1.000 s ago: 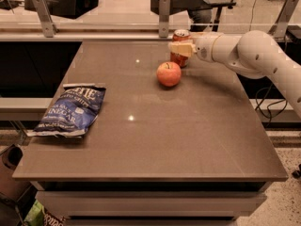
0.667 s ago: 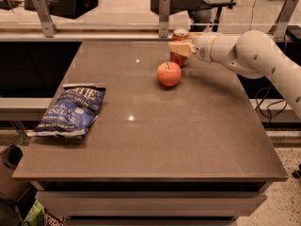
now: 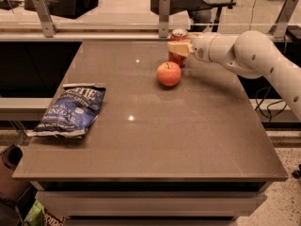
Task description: Move coke can near blue chip bag
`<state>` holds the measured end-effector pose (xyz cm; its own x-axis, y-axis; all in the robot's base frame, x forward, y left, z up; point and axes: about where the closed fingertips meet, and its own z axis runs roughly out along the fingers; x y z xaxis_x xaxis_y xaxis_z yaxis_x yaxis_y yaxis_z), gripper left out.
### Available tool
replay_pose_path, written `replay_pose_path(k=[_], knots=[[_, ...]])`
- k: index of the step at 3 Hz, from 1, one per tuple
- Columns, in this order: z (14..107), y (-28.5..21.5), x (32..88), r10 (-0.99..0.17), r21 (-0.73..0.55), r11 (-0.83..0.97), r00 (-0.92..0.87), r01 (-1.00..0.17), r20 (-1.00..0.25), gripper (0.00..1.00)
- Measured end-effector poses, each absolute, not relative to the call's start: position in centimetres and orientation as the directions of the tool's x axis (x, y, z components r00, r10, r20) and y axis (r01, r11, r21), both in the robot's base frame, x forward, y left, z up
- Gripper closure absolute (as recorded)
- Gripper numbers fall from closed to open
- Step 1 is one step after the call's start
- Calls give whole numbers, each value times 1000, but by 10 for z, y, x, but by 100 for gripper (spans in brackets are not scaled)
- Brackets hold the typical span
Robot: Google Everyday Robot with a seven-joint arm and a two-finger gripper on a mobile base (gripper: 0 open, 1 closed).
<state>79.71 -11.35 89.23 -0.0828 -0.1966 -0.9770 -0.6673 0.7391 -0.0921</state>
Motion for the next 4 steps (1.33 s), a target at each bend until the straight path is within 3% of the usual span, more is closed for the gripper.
replay_pose_path(k=[4], knots=[[959,-130,752,-253,-162,706,-31,-689,-967,100]])
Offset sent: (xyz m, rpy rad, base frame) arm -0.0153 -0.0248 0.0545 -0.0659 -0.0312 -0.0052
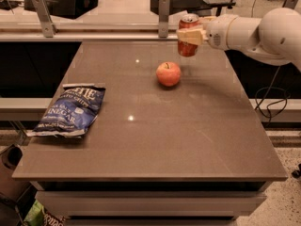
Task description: Move coke can near blue chip bag
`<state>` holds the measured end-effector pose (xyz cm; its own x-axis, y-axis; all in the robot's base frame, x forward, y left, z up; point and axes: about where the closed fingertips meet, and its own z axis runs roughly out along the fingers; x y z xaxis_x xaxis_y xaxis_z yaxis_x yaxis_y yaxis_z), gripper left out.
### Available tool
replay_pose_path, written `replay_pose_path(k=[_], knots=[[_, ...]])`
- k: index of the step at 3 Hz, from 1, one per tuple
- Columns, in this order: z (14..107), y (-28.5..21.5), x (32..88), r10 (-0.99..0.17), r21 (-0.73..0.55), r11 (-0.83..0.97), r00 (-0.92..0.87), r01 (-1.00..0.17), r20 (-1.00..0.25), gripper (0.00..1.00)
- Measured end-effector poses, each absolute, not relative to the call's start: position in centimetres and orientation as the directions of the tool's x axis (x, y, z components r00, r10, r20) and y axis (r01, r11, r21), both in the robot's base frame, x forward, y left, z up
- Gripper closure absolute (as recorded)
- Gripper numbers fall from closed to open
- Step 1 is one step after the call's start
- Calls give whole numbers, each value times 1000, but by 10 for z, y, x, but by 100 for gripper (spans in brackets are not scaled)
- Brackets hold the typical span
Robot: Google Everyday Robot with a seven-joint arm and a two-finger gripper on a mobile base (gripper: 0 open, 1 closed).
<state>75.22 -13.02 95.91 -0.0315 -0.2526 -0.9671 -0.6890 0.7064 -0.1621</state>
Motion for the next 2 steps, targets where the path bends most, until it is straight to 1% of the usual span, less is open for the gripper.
replay_pose_path(k=[2], knots=[[992,-117,690,-302,-206,666,-6,-717,-953,100]])
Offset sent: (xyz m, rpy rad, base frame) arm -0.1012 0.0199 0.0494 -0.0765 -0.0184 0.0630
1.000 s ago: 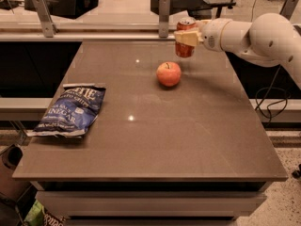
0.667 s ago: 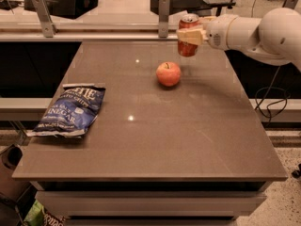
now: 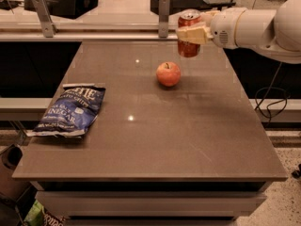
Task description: Move coke can near blue chip bag
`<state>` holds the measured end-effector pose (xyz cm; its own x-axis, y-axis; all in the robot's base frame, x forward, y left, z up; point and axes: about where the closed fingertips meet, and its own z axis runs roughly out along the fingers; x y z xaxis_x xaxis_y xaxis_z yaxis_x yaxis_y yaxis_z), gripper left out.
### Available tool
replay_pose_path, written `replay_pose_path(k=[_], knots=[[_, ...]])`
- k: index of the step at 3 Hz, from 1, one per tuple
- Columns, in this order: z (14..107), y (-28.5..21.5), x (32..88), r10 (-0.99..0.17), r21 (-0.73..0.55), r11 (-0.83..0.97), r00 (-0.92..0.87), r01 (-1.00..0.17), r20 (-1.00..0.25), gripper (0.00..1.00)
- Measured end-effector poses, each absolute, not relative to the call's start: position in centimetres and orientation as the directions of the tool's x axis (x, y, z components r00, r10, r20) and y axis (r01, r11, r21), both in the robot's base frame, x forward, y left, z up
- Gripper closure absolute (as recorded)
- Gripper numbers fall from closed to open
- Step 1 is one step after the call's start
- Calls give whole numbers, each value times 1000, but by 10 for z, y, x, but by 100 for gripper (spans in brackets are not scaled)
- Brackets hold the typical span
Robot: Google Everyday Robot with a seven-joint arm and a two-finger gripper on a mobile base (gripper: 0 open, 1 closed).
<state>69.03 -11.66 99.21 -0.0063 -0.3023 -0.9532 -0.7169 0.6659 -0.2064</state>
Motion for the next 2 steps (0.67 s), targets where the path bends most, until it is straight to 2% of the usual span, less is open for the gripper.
replay_pose_path(k=[2], knots=[[992,-96,632,-274,-168,637,-17,-752,-962,100]])
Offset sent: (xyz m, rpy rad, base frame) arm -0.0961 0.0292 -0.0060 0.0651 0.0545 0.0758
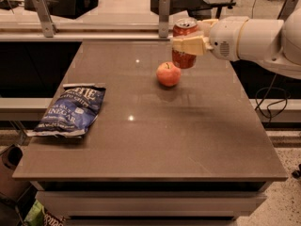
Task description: Move coke can near blue chip bag
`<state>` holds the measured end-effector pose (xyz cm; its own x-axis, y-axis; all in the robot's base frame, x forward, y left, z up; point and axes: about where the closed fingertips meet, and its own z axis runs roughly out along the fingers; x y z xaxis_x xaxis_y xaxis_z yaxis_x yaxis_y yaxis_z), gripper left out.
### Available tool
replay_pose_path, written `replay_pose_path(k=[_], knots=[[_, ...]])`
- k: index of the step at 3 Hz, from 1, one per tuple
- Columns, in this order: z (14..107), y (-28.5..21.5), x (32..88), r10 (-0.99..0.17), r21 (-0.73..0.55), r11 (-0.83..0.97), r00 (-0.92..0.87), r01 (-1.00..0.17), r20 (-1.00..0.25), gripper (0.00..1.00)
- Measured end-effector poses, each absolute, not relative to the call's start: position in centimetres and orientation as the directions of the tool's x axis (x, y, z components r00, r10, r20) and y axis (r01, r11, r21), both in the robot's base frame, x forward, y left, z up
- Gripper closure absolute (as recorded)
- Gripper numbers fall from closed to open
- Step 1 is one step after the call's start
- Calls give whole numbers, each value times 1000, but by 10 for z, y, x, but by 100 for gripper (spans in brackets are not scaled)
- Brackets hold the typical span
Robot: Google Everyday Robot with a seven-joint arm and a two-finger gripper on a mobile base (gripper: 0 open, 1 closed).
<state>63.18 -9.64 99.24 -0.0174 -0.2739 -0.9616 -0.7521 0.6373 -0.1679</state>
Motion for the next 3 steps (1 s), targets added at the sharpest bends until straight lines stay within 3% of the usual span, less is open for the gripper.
replay_pose_path(k=[3], knots=[[961,-42,566,-252,-106,576,-53,-810,-966,100]])
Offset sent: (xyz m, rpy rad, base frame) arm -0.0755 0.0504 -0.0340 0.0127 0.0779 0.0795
